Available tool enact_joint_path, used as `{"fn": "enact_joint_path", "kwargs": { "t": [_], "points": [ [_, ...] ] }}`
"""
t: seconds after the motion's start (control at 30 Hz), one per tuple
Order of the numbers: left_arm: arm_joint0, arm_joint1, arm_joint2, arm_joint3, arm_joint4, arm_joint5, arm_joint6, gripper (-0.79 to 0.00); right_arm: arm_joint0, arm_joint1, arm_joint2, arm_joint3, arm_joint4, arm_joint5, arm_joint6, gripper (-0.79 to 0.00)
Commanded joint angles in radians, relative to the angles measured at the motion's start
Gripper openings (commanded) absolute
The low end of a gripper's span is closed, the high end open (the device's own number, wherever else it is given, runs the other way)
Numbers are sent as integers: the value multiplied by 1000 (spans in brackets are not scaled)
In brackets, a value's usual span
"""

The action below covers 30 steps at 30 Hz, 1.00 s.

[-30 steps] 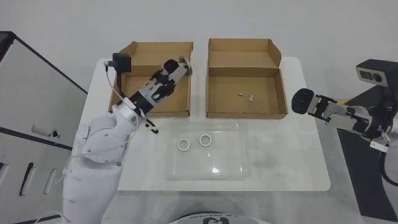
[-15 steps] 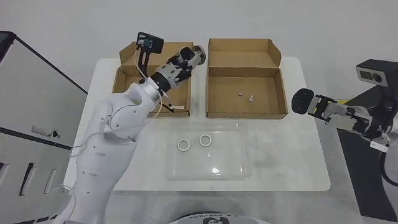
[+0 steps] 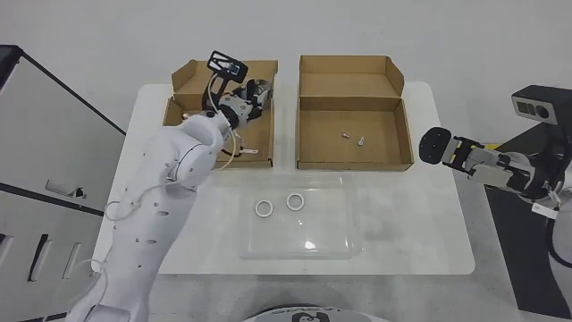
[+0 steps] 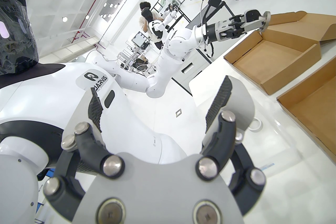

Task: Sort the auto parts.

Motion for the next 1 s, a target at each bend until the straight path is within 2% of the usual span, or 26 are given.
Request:
{"fn": "enact_joint_path", "kwargs": {
  "t": [0.0, 0.17, 0.53, 0.97],
  "points": [
    [-2, 3, 3, 15, 36, -23, -28, -785, 0, 0, 0, 0, 0, 0, 0, 0],
    [-17, 7, 23, 66, 93, -62, -80, -785, 0, 0, 0, 0, 0, 0, 0, 0],
    [-86, 0, 93, 200, 141, -73, -191, -785, 0, 0, 0, 0, 0, 0, 0, 0],
    [-109, 1, 111, 328, 184, -105, -207, -785, 0, 0, 0, 0, 0, 0, 0, 0]
  ]
}}
